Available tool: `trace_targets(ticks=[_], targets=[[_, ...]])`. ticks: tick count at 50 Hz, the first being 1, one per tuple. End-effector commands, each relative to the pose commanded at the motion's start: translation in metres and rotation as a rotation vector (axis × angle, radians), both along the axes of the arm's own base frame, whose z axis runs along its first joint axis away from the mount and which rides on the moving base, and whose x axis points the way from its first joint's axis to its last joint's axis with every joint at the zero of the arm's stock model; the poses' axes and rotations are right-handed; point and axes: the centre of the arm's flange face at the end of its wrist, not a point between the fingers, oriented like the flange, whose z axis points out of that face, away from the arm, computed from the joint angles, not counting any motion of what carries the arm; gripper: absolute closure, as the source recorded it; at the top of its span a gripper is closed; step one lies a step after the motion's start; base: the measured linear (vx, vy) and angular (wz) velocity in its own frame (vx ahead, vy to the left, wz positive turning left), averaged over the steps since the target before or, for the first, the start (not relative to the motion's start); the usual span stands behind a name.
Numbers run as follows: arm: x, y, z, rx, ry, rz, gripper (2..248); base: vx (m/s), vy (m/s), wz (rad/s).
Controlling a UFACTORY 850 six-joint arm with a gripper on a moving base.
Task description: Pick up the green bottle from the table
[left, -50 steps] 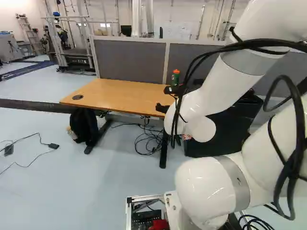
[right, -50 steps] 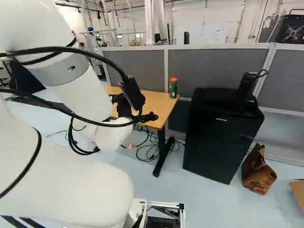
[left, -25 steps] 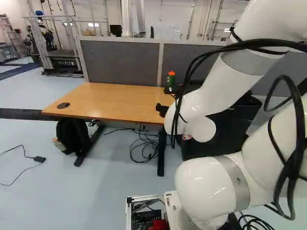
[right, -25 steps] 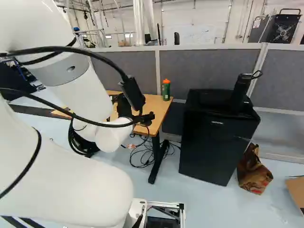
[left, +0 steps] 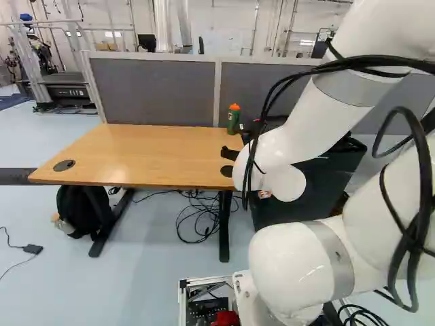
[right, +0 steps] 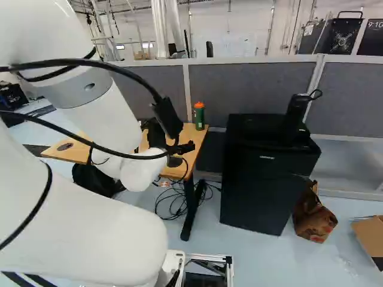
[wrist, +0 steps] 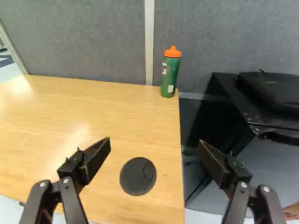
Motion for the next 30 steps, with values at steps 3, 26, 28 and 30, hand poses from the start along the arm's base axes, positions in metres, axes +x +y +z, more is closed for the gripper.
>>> trace_targets(ticks=[3,26,28,30], targets=[[0.000,0.000,0.000,0.000,0.000,0.000,3,0.150,0.014,-0.055],[0.039,0.006,0.004,0.000,0.015,0.018,3,0.084,0.014,-0.010],[0.043,0.006,0.005,0.000,0.016,0.020,3,0.000,0.000,0.000],[0.047,0.007,0.005,0.000,0.017,0.021,3,0.000,0.000,0.000]])
